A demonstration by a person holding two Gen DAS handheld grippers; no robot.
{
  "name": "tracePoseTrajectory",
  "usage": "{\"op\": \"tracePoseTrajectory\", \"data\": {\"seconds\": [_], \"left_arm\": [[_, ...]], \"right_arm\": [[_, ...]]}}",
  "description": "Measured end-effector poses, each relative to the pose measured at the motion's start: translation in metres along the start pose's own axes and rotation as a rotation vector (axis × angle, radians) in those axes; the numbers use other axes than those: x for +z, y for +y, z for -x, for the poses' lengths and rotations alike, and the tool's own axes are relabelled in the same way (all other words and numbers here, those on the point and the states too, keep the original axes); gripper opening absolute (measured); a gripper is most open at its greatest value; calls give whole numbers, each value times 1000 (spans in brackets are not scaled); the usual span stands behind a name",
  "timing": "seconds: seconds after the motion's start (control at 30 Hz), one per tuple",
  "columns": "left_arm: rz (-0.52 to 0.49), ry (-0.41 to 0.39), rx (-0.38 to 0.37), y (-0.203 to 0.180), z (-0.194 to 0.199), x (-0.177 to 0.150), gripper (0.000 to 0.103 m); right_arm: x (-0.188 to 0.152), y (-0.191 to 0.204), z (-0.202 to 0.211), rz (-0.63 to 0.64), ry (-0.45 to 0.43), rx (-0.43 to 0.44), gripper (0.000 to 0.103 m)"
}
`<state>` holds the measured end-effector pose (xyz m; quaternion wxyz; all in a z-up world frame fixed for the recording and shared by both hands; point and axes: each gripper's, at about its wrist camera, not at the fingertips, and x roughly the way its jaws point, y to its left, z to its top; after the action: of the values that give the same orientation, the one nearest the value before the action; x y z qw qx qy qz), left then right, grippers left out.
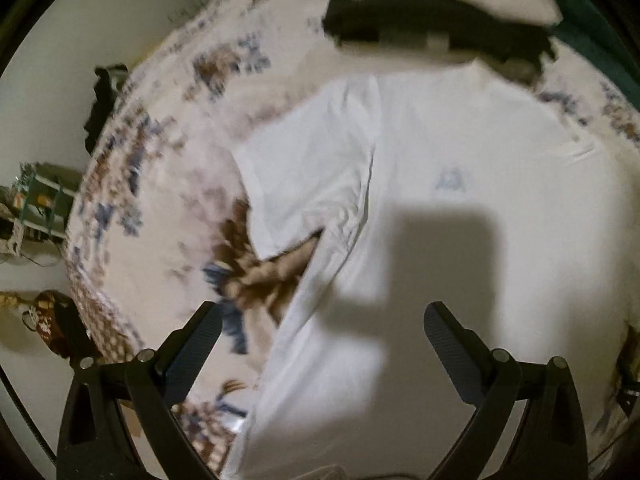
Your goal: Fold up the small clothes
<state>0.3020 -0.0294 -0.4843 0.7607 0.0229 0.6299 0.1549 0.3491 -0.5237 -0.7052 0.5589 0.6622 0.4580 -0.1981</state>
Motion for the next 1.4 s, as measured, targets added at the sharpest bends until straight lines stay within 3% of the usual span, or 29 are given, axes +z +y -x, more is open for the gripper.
{"op": "tracePoseTrajectory", "data": {"seconds": [0.07, 0.13, 0.17, 0.2, 0.23, 0.27, 0.37, 0.47, 0.57, 0.63, 0.7, 0.77, 0.8, 0.9, 0.97, 1.1, 1.2, 1.3, 1.4], "left_arm": [[23, 25, -25, 0, -18, 1, 103], [34, 40, -50, -2, -34, 1, 103], [39, 44, -60, -2, -41, 1, 103], [42, 46, -66, -1, -44, 0, 103], [48, 46, -75, 1, -48, -1, 103], [53, 44, -80, 3, -50, -2, 103], [69, 22, -91, 16, -52, -6, 103], [70, -12, -78, 29, -49, -9, 103], [61, -45, -45, 48, -48, -13, 103], [61, -58, -22, 61, -49, -14, 103], [65, -61, 4, 77, -53, -16, 103], [78, -50, 14, 92, -56, -18, 103], [93, -39, 9, 102, -58, -19, 103], [118, -30, 5, 120, -62, -21, 103], [127, -33, 12, 127, -64, -21, 103], [156, -18, 14, 138, -76, -17, 103], [168, -3, 5, 138, -79, -15, 103], [165, -2, 3, 134, -79, -16, 103], [153, 5, -1, 131, -77, -19, 103]], "right_arm": [[3, 3, -14, -9, -62, 56, 82], [0, 13, -20, 13, -117, 108, 81], [0, 19, -23, 31, -141, 128, 73], [-3, 26, -23, 47, -159, 137, 49], [-3, 36, -26, 77, -174, 113, 35], [-4, 44, -28, 102, -187, 92, 15], [-16, 81, -32, 216, -236, 19, 9], [-51, 147, -33, 454, -270, -63, 9], [-132, 224, -54, 818, -247, -145, 8], [-188, 255, -86, 1032, -141, -228, 9], [-232, 265, -126, 1149, 88, -296, 9], [-243, 260, -130, 1082, 221, -256, 14], [-241, 257, -125, 1044, 229, -240, 28], [-220, 246, -99, 903, 154, -191, 49], [-216, 235, -83, 878, 87, -220, 50], [-205, 234, -118, 902, 75, -287, 50], [-204, 222, -157, 924, 173, -322, 50], [-242, 195, -195, 920, 378, -304, 51], [-289, 166, -194, 973, 578, -273, 50]]}}
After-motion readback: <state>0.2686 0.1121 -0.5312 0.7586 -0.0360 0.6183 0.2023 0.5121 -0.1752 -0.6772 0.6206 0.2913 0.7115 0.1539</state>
